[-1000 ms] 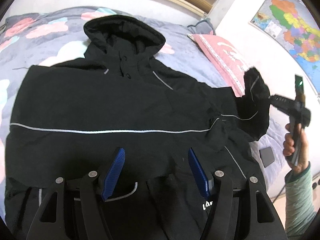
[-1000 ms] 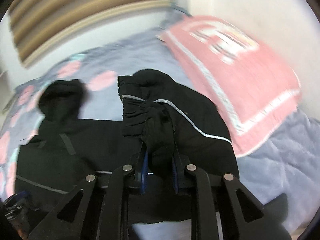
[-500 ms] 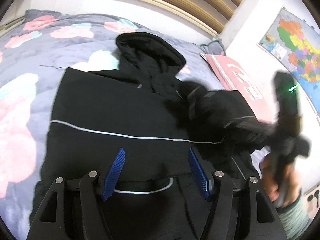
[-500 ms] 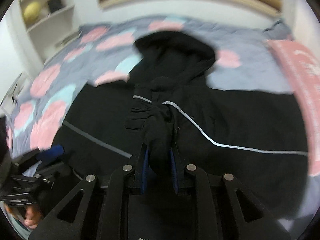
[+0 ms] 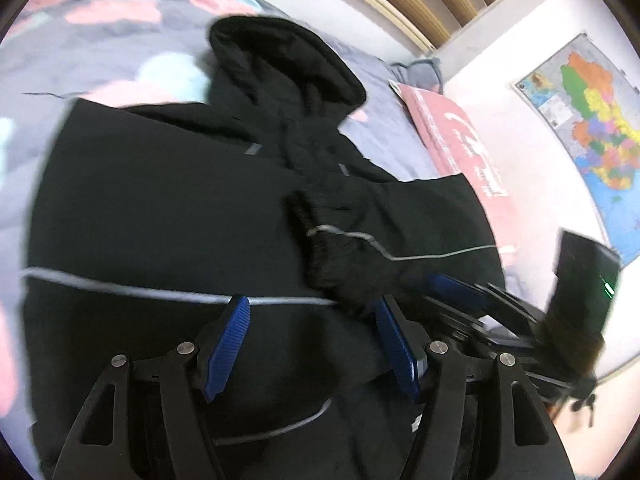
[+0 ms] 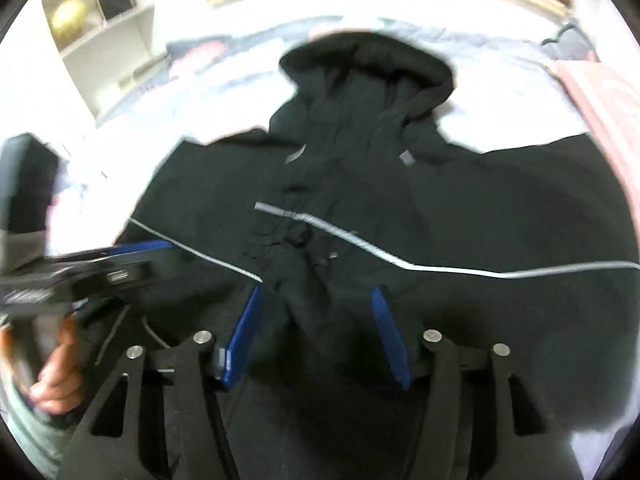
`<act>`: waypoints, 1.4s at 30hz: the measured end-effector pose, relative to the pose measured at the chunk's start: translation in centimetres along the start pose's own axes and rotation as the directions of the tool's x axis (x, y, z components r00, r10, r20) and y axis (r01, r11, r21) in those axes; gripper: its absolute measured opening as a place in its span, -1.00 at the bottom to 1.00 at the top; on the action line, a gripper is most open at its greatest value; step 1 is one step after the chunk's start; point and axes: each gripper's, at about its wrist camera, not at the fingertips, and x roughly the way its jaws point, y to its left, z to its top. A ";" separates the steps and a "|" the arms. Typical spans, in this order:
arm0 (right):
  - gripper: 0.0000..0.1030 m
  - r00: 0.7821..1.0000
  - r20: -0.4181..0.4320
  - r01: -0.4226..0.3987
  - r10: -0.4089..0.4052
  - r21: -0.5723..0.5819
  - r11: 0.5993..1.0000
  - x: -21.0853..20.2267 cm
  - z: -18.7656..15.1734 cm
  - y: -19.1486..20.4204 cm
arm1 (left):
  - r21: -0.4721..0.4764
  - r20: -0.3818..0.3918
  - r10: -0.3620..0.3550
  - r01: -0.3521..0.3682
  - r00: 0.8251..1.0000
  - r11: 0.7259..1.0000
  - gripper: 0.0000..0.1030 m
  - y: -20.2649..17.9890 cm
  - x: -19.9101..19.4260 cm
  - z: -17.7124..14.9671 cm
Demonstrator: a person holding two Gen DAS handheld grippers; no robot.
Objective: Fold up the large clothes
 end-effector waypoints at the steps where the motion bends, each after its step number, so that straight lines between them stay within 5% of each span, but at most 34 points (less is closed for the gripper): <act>1: 0.22 1.000 0.022 0.008 -0.008 0.014 1.000 -1.1 -0.1 -0.7 | 0.001 -0.017 -0.005 0.005 1.000 1.000 0.30 -0.5 1.1 0.6; 10: 0.23 0.985 0.084 0.136 -0.148 0.129 0.982 -7.2 -2.7 -7.7 | 0.017 -0.080 0.085 -0.084 0.993 0.996 0.28 -2.9 8.8 3.0; 11: 0.24 0.984 0.084 0.146 -0.158 0.134 0.980 -7.5 -3.0 -8.1 | 0.034 -0.068 0.090 -0.088 0.994 0.996 0.21 -3.4 8.9 3.0; 13: 0.26 0.979 0.078 0.177 -0.191 0.157 0.972 -8.0 -3.4 -9.5 | 0.063 -0.057 0.112 -0.108 0.992 0.992 -0.31 -4.2 9.2 3.1; 16: 0.26 0.975 0.082 0.188 -0.208 0.210 0.960 -9.0 -3.7 -11.5 | 0.116 -0.014 0.124 -0.122 0.992 0.986 -0.46 -5.6 8.5 2.9; 25: 0.27 0.964 0.095 0.215 -0.249 0.272 0.938 -9.7 -2.4 -13.6 | 0.110 0.225 0.118 -0.146 0.967 0.983 -0.47 -4.8 -4.5 3.7; 27: 0.27 0.970 0.054 0.213 -0.235 0.265 0.940 -7.8 -1.9 -13.5 | 0.080 0.213 0.165 -0.185 0.963 0.979 -0.47 -2.9 -6.3 3.4; 31: 0.26 0.983 -0.072 0.181 -0.168 0.230 0.956 -2.4 -2.2 -12.5 | 0.004 0.049 0.220 -0.221 0.974 0.975 -0.46 2.8 -6.2 1.9; 34: 0.40 0.957 -0.146 0.276 -0.251 0.192 0.942 1.3 -2.9 -12.0 | -0.014 -0.089 0.277 -0.280 0.957 0.960 -0.37 6.1 -2.5 -0.1; 39: 0.44 0.942 -0.183 0.315 -0.282 0.193 0.929 1.4 -2.6 -11.9 | 0.011 -0.016 0.294 -0.294 0.956 0.956 -0.26 5.5 -3.5 -0.4; 42: 0.44 0.955 -0.128 0.288 -0.268 0.177 0.941 -1.5 -1.9 -10.9 | 0.079 0.085 0.358 -0.365 0.930 0.928 -0.06 3.1 -6.5 -0.2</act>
